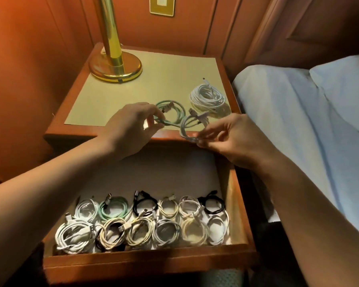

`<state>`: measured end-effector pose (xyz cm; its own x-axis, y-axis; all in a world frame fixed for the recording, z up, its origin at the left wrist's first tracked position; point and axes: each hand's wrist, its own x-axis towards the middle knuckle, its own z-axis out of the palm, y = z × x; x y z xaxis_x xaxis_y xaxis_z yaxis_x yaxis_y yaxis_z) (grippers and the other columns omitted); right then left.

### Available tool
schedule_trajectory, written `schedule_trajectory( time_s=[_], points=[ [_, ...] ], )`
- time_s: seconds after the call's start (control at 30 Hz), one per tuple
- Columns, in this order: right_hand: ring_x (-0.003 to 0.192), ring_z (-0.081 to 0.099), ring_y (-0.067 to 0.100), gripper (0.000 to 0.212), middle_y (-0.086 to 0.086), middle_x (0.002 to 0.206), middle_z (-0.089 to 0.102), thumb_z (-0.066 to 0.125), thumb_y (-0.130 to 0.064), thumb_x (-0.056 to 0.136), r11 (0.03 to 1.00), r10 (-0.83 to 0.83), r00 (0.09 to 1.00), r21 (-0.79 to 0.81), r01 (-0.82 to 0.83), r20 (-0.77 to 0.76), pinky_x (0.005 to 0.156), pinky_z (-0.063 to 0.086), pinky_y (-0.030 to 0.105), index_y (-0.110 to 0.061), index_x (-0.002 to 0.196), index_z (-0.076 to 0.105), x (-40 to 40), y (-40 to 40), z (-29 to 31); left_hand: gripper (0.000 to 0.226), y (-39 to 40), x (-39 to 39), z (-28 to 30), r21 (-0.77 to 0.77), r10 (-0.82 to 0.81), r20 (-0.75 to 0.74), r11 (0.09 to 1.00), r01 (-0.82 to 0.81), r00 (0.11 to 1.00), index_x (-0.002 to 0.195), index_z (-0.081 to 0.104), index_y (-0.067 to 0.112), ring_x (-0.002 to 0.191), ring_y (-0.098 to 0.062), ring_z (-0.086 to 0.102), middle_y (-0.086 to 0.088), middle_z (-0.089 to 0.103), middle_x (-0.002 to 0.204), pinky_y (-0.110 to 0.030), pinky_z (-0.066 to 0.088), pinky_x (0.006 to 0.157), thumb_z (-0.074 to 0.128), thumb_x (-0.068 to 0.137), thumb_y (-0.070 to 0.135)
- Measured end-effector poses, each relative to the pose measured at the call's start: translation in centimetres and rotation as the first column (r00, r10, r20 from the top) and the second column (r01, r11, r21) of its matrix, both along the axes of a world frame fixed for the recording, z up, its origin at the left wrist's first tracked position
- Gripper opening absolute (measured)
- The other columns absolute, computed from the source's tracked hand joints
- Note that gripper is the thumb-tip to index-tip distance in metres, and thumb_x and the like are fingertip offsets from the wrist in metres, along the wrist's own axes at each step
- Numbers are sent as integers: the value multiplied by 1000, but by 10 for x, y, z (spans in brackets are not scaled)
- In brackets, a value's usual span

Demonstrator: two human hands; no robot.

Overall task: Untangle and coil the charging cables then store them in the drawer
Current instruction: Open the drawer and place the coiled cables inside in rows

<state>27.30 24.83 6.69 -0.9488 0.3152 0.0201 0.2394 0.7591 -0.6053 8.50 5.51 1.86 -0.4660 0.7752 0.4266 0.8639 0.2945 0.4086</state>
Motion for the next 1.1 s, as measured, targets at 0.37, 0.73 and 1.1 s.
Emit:
schedule_trajectory(
  time_s=[0.37, 0.73, 1.1],
  points=[
    [76, 69, 0, 11, -19, 81, 75, 89, -36, 79, 973, -158, 828, 227, 39, 537, 78, 61, 29, -41, 86, 82, 81, -33, -47, 16, -25, 111, -41, -423, -133, 199, 882, 207, 971, 105, 72, 38, 91, -13, 66, 14, 71, 100, -32, 55, 76, 69, 92, 46],
    [98, 72, 29, 25, 2, 106, 73, 65, -3, 87, 861, -182, 611, 425, -280, 771, 88, 61, 43, -20, 104, 76, 75, -46, -85, 18, -12, 148, -90, -636, -241, 181, 711, 300, 954, 107, 75, 33, 95, -23, 68, 7, 74, 104, -31, 49, 74, 69, 90, 31],
    [105, 68, 32, 15, 7, 116, 69, 61, -14, 99, 744, -147, 531, 447, -496, 834, 70, 50, 38, -13, 112, 68, 61, -53, -115, 21, 3, 146, -104, -742, -292, 165, 593, 314, 942, 107, 76, 28, 89, -28, 68, 0, 72, 101, -33, 49, 66, 67, 89, 20]
  ],
)
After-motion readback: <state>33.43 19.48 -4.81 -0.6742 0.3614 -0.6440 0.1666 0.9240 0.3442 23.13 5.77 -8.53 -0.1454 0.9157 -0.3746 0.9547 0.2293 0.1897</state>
